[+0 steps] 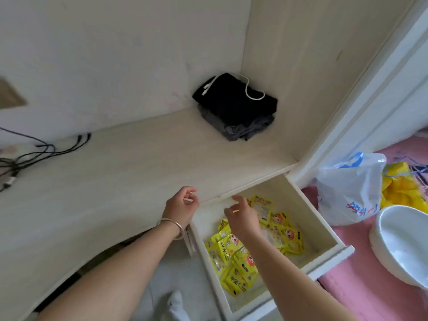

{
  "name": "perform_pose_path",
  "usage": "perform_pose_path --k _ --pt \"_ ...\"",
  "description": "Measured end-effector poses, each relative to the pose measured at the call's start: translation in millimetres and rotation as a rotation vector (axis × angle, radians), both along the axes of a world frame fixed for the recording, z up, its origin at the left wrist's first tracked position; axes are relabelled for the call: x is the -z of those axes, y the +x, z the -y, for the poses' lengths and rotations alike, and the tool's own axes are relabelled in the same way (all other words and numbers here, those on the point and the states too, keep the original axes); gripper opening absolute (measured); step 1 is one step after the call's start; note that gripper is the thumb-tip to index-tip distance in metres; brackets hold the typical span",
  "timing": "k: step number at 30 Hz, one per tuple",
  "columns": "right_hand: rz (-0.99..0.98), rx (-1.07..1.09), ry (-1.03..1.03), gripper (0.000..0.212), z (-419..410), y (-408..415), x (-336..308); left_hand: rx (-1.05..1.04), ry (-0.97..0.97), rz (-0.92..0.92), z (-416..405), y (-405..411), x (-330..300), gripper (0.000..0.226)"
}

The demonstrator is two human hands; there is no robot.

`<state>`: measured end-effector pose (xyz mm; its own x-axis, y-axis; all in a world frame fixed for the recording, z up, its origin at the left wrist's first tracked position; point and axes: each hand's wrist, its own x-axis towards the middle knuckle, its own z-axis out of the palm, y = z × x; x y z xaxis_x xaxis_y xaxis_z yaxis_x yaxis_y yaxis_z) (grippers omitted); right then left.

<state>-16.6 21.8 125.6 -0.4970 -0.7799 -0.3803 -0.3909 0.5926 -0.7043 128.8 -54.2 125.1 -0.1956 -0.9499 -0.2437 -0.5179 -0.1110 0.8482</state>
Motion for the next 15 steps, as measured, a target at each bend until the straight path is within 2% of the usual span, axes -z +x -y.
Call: perform_pose_path --k 6,15 --pt "-0.040 -0.302 -0.092 0.061 30.6 95.9 -19.6 -0.176 -0.079 0.089 -11.0 119.4 -21.4 0.044" --pt "-0.057 -0.781 -0.104 0.064 48.9 290.9 -33.4 -0.575 -0.107 0.101 -54.0 329.0 -39.3 0.046"
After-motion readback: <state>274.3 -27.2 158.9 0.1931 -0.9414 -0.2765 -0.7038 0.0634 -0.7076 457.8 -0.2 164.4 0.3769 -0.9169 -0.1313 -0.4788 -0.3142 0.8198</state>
